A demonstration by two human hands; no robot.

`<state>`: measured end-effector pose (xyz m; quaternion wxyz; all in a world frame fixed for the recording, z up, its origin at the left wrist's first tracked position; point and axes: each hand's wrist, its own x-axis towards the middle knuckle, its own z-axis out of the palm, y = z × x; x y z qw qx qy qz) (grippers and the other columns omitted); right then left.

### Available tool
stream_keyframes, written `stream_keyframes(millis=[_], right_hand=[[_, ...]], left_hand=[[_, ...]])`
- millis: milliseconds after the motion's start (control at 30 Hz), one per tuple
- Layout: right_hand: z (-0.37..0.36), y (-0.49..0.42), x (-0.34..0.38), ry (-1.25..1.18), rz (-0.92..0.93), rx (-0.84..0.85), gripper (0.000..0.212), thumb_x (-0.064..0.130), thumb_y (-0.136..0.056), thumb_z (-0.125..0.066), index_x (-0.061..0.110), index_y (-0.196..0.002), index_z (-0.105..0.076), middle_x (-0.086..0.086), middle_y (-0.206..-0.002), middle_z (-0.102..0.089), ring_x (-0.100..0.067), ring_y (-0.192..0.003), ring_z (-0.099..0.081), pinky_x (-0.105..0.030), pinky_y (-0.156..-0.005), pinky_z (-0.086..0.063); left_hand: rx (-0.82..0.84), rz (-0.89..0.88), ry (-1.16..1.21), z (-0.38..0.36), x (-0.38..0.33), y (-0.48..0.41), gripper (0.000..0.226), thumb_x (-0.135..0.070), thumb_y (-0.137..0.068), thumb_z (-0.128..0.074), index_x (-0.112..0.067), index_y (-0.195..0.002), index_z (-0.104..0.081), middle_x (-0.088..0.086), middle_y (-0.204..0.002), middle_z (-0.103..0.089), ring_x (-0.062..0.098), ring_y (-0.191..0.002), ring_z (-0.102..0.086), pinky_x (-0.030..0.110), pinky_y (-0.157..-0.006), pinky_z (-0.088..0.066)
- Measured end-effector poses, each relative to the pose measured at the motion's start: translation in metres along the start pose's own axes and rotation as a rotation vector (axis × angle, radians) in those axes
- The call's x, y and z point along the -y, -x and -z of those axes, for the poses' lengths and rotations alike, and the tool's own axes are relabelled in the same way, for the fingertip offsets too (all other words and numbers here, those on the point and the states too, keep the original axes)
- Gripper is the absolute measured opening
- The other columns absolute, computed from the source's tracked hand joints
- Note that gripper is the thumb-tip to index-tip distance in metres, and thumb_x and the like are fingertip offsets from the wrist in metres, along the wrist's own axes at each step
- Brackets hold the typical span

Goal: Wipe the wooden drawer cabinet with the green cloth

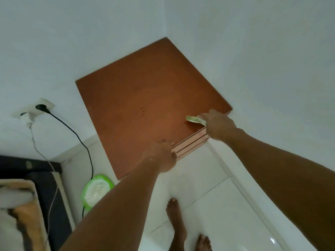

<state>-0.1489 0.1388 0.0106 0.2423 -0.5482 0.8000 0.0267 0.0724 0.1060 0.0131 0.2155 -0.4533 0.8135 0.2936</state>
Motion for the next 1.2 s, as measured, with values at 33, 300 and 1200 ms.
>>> stream_keyframes(millis=[33,300,1200], right_hand=[[-0.006,-0.001,0.001,0.043,0.006,0.006,0.059,0.004,-0.094,-0.053,0.031,-0.145,-0.046,-0.006,-0.120,-0.051,-0.026,-0.105,-0.058,-0.035,-0.080,-0.050],[-0.002,0.013,-0.009,0.165,0.002,0.324,0.032,0.009,-0.091,-0.058,0.023,-0.119,-0.066,-0.005,-0.111,-0.063,-0.023,-0.090,-0.066,-0.032,-0.071,-0.052],[0.030,-0.057,-0.047,0.078,-0.138,0.116,0.079,0.037,-0.091,-0.054,0.023,-0.159,-0.016,-0.006,-0.167,-0.015,-0.033,-0.150,-0.021,-0.049,-0.120,-0.025]], left_hand=[[0.004,-0.007,-0.005,0.001,0.000,-0.003,0.050,-0.036,-0.103,-0.049,-0.024,-0.151,-0.044,0.002,-0.147,-0.050,0.025,-0.137,-0.046,0.050,-0.110,-0.044],[-0.015,-0.043,-0.035,0.025,-0.012,-0.023,0.037,-0.032,-0.102,-0.045,-0.019,-0.135,-0.056,0.006,-0.135,-0.055,0.028,-0.124,-0.054,0.046,-0.102,-0.050],[-0.131,-0.069,-0.060,0.062,-0.055,-0.046,0.042,-0.031,-0.104,-0.045,-0.021,-0.145,-0.048,0.004,-0.141,-0.051,0.025,-0.128,-0.048,0.046,-0.103,-0.050]])
